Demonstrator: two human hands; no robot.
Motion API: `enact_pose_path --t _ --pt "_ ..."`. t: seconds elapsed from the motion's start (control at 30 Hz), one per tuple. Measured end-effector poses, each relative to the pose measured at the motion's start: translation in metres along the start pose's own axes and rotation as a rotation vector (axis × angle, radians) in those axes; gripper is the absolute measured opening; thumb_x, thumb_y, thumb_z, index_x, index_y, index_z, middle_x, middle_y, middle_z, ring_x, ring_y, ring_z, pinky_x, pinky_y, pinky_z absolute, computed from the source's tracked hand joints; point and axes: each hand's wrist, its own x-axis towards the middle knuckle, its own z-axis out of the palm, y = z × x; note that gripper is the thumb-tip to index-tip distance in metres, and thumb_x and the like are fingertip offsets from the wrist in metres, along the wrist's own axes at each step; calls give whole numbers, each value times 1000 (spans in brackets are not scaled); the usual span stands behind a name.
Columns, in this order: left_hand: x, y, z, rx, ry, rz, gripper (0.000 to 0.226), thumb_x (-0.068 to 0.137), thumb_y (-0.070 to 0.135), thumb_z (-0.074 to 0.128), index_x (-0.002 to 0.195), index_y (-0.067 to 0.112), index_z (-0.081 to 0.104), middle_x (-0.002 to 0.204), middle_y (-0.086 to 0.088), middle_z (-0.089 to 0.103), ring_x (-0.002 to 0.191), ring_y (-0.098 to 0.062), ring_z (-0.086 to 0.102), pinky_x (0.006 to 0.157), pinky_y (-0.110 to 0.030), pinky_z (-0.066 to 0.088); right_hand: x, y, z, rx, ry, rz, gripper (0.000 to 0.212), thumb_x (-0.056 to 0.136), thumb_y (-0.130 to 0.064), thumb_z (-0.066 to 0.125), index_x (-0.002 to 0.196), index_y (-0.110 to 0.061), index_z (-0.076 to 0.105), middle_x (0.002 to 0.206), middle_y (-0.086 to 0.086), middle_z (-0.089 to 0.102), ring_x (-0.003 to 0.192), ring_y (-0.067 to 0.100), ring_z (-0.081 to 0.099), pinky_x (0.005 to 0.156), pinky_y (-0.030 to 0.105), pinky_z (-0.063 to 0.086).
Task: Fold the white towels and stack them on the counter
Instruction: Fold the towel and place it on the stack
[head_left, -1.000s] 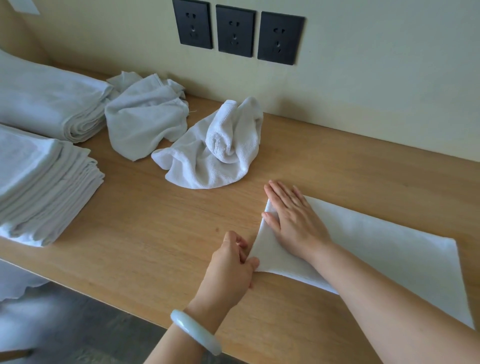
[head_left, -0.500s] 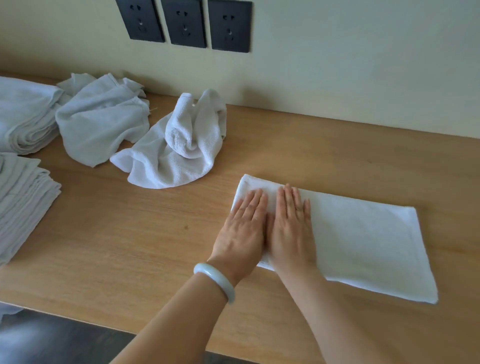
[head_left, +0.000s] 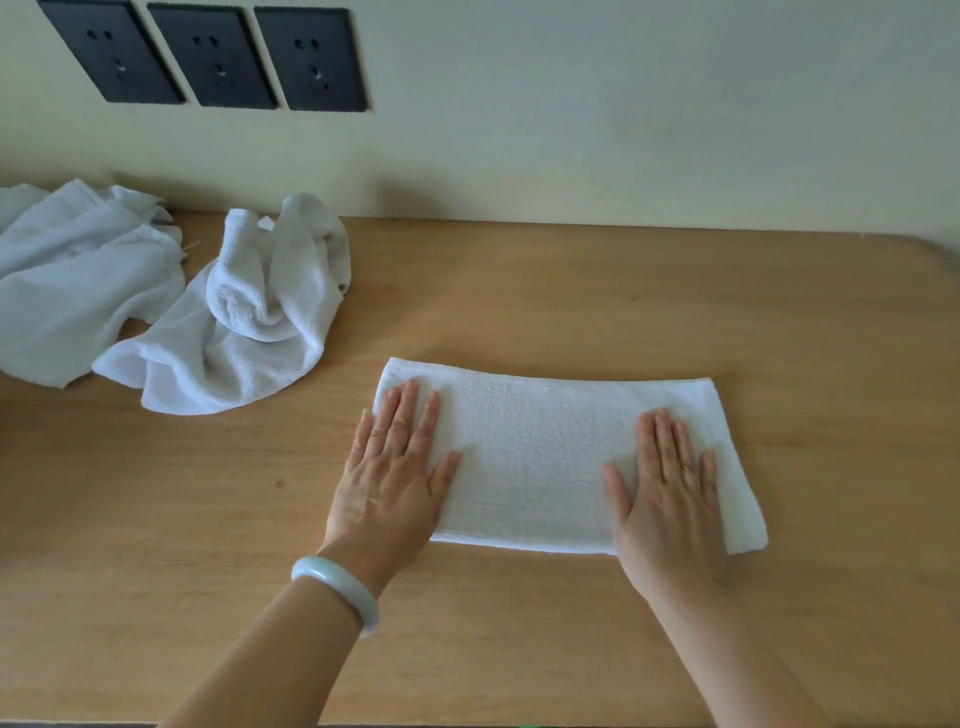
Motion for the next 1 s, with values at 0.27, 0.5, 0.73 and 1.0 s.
enact_pose_path --t 0.27,0.5,0.73,1.0 --pt "12 32 -8 107 47 94 67 100 46 16 151 5 30 160 -11 22 149 -25 17 119 -44 9 -18 83 -59 682 -40 304 46 95 -25 57 140 -24 47 142 -12 43 127 4 42 102 24 37" --pt "51 163 13 45 -80 719 57 101 38 26 151 13 34 160 -8 26 149 -26 20 121 -47 19 -24 97 -82 873 -285 531 6 79 -15 73 74 -17 70 65 -3 66 56 9 56 55 21 39" --pt "67 177 30 121 -181 733 60 101 50 8 157 28 0 164 4 -9 150 -18 -16 122 -48 -2 -17 100 -92 1152 -624 574 12 89 -13 66 89 0 66 69 18 68 39 12 37 39 21 19" --pt "66 178 28 138 -200 714 61 102 53 12 157 29 0 164 6 -5 150 -17 -13 121 -53 5 -29 113 -91 1133 -604 598 18 90 -15 66 89 3 65 73 17 71 40 13 45 38 22 30"
